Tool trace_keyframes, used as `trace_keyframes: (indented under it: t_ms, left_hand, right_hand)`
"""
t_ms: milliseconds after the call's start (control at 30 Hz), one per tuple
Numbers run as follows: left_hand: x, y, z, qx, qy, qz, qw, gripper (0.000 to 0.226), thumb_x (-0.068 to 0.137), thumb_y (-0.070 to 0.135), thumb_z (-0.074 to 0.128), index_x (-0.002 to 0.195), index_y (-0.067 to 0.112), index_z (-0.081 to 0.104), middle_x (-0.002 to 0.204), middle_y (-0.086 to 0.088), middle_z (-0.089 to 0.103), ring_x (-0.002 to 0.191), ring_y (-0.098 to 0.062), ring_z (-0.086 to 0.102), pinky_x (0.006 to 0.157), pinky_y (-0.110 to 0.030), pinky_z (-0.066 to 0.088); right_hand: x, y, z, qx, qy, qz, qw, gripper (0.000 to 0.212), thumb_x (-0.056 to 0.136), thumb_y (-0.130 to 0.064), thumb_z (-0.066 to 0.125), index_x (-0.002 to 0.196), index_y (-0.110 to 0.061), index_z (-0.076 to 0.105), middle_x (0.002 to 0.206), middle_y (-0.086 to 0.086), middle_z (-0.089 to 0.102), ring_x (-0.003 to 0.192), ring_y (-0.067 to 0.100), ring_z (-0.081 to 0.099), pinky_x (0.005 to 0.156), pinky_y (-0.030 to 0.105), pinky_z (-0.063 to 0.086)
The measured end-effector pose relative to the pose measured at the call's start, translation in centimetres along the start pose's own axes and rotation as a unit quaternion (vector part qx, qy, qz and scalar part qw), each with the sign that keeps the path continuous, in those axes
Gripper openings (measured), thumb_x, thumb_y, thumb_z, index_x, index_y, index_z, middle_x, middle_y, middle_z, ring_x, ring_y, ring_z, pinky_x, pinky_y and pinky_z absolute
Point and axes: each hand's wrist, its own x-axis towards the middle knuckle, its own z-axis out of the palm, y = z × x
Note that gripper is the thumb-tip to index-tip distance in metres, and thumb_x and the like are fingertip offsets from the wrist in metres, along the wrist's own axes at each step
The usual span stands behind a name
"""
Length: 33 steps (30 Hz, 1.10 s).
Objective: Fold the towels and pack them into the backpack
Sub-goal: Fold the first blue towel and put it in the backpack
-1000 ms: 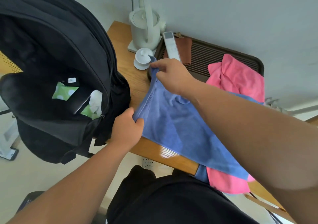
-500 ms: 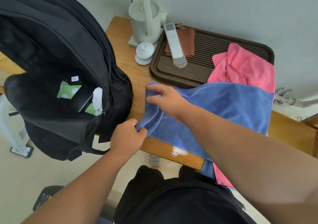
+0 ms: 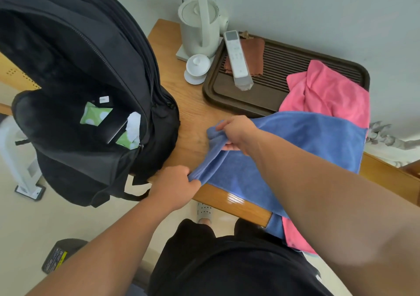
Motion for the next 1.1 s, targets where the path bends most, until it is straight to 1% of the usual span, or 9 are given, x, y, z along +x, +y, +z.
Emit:
trace_keyframes:
  t_ms: [100, 233, 367, 433, 533, 700, 900, 1000, 1100]
  left_hand:
    - [0.0, -0.4, 0.2, 0.021, -0.021, -0.001, 1.000, 0.034, 0.090, 0.028, 0.058, 0.062, 0.020, 0.039, 0.061, 0.001, 0.041, 0.052, -0.011, 0.036, 0.049, -0.024, 0.027]
    - [0.1, -0.7, 0.2, 0.009, -0.024, 0.001, 1.000, 0.034, 0.091, 0.028, 0.058, 0.062, 0.020, 0.040, 0.061, 0.001, 0.042, 0.053, -0.011, 0.038, 0.049, -0.025, 0.028]
    - [0.4, -0.9, -0.6, -0.050, 0.031, 0.010, 0.998, 0.030, 0.087, 0.027, 0.061, 0.066, 0.012, 0.044, 0.063, -0.006, 0.048, 0.055, -0.017, 0.044, 0.051, -0.030, 0.033]
    - [0.3, -0.8, -1.4, -0.088, 0.077, 0.024, 0.993, 0.028, 0.085, 0.021, 0.062, 0.067, 0.008, 0.044, 0.063, -0.010, 0.049, 0.054, -0.018, 0.043, 0.050, -0.030, 0.033]
    - [-0.1, 0.0, -2.7, -0.124, 0.138, 0.046, 0.982, 0.033, 0.078, 0.012, 0.062, 0.061, 0.011, 0.034, 0.057, -0.005, 0.040, 0.051, -0.015, 0.032, 0.049, -0.030, 0.027]
    - [-0.4, 1.5, -3.8, -0.177, 0.167, 0.075, 0.967, 0.036, 0.073, 0.008, 0.061, 0.063, 0.008, 0.027, 0.058, -0.005, 0.029, 0.055, -0.014, 0.022, 0.051, -0.034, 0.022]
    - [-0.6, 4.8, -1.5, -0.186, 0.013, 0.124, 0.975, 0.035, 0.073, 0.003, 0.062, 0.062, 0.013, 0.030, 0.055, 0.003, 0.028, 0.048, -0.009, 0.025, 0.043, -0.020, 0.025]
    - [-0.5, 7.2, 1.2, -0.177, -0.091, 0.127, 0.972, 0.029, 0.074, 0.002, 0.060, 0.064, 0.012, 0.034, 0.058, -0.002, 0.032, 0.041, -0.006, 0.033, 0.045, -0.024, 0.032]
    - [-0.1, 9.6, 4.1, -0.150, -0.123, 0.133, 0.972, 0.028, 0.072, 0.008, 0.060, 0.064, 0.015, 0.034, 0.055, 0.001, 0.033, 0.041, -0.009, 0.044, 0.048, -0.032, 0.038]
  right_hand:
    - [0.9, 1.7, 0.0, -0.078, -0.005, 0.031, 0.996, 0.028, 0.097, 0.001, 0.047, 0.120, -0.004, 0.061, 0.076, 0.009, 0.054, 0.052, 0.015, 0.056, 0.054, 0.026, 0.057]
    - [0.3, 0.4, 0.4, -0.206, 0.046, -0.135, 0.968, 0.033, 0.089, -0.003, 0.050, 0.119, -0.004, 0.065, 0.080, 0.008, 0.058, 0.068, 0.021, 0.054, 0.058, 0.029, 0.047]
    - [-1.1, -3.9, 2.0, -0.327, 0.068, -0.261, 0.906, 0.042, 0.081, -0.030, 0.059, 0.116, -0.008, 0.060, 0.114, 0.010, 0.061, 0.103, 0.033, 0.059, 0.092, 0.049, 0.052]
    - [-1.8, -5.8, 2.6, -0.314, 0.039, -0.287, 0.904, 0.051, 0.084, -0.025, 0.061, 0.129, -0.003, 0.055, 0.130, 0.014, 0.055, 0.116, 0.035, 0.055, 0.100, 0.051, 0.048]
    - [-2.5, -7.6, 3.2, -0.254, 0.016, -0.299, 0.920, 0.064, 0.092, -0.017, 0.062, 0.150, -0.005, 0.039, 0.153, 0.010, 0.041, 0.136, 0.027, 0.044, 0.111, 0.042, 0.041]
    - [-3.4, -7.4, 3.3, -0.169, -0.011, -0.333, 0.927, 0.066, 0.093, -0.020, 0.063, 0.154, -0.022, 0.038, 0.157, -0.004, 0.038, 0.139, 0.016, 0.041, 0.114, 0.040, 0.039]
    - [-3.7, -2.8, -2.5, -0.109, 0.046, -0.307, 0.944, 0.065, 0.088, -0.022, 0.065, 0.150, -0.023, 0.045, 0.151, -0.008, 0.046, 0.136, 0.010, 0.045, 0.113, 0.041, 0.041]
    - [-3.7, 0.2, -6.3, -0.058, 0.078, -0.277, 0.956, 0.068, 0.079, -0.030, 0.065, 0.145, -0.025, 0.052, 0.146, -0.009, 0.053, 0.132, 0.010, 0.050, 0.112, 0.042, 0.042]
    - [-3.8, 2.2, -9.6, -0.029, 0.085, -0.262, 0.961, 0.064, 0.080, -0.030, 0.066, 0.143, -0.026, 0.054, 0.144, -0.011, 0.054, 0.132, 0.008, 0.050, 0.113, 0.041, 0.042]
